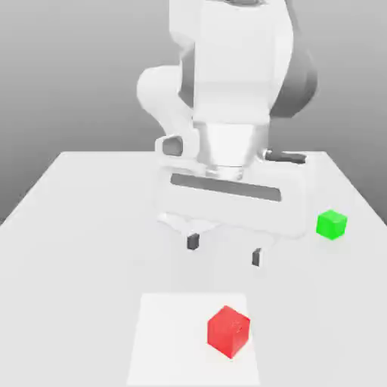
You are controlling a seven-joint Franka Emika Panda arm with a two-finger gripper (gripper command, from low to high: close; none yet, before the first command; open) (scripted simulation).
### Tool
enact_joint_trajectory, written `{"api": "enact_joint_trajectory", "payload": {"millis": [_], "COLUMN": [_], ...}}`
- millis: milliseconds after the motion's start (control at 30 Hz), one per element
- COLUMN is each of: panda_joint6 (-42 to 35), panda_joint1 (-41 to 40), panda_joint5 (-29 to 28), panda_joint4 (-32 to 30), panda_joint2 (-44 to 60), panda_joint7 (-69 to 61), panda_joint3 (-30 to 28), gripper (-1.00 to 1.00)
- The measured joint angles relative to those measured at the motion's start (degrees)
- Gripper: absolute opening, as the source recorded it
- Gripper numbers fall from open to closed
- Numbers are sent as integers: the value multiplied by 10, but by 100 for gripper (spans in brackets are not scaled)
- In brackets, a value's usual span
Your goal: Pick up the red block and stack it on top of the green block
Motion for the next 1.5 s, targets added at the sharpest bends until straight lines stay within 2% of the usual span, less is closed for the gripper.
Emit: {"api": "enact_joint_trajectory", "payload": {"millis": [133, 300, 333, 567, 800, 933, 1133, 1500], "panda_joint6": [45, 127, 139, 140, 43, 20, -5, -24], "panda_joint1": [12, 43, 49, 48, 41, 123, 237, 437], "panda_joint5": [-10, -65, -72, -74, 12, 73, 142, 210], "panda_joint4": [-27, -16, -14, -14, -36, -51, -75, -128], "panda_joint2": [83, 187, 201, 201, 78, 31, -30, -105], "panda_joint7": [75, 126, 132, 133, 57, -34, -159, -349], "panda_joint3": [-3, -45, -54, -52, 2, 50, 90, 188], "gripper": [0, 0, -100, -100, -100, -100, -100, -100]}}
